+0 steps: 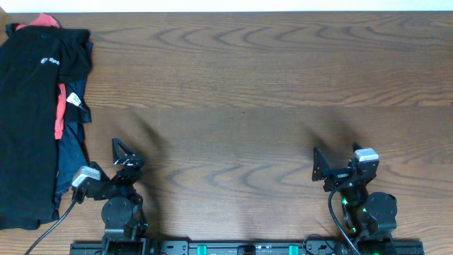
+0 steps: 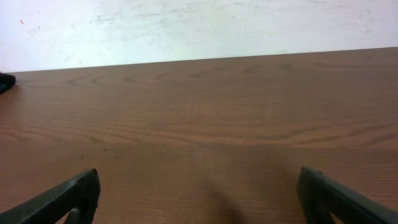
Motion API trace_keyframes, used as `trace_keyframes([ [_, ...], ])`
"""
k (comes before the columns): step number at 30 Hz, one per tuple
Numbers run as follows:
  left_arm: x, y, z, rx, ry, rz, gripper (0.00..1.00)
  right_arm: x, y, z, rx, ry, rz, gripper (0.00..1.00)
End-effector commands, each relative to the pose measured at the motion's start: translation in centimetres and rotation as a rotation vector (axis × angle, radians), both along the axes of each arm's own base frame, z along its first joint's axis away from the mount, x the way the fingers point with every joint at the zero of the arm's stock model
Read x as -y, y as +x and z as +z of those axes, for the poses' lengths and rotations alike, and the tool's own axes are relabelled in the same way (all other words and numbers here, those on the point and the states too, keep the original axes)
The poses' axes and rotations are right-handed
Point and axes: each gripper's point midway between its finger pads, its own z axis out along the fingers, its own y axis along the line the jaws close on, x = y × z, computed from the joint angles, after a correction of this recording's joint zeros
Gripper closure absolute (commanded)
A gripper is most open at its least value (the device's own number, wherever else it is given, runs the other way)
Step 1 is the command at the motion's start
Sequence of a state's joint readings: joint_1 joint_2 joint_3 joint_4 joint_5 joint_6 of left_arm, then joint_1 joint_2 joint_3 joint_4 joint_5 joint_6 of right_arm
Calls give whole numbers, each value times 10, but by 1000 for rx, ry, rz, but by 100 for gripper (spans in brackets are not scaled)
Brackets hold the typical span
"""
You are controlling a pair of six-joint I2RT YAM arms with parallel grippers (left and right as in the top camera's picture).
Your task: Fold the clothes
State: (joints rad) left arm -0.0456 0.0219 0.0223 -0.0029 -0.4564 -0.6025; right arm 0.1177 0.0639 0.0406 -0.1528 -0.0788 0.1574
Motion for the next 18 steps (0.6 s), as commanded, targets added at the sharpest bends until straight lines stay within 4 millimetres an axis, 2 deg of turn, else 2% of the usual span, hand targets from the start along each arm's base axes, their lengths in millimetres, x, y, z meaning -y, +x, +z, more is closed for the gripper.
trace_keyframes([
  [1, -4, -2, -17, -56, 5, 26, 2, -8, -3, 1, -15, 21, 38, 1],
  [18, -12, -7, -16, -56, 11, 76, 2, -8, -3, 1, -15, 21, 38, 1],
])
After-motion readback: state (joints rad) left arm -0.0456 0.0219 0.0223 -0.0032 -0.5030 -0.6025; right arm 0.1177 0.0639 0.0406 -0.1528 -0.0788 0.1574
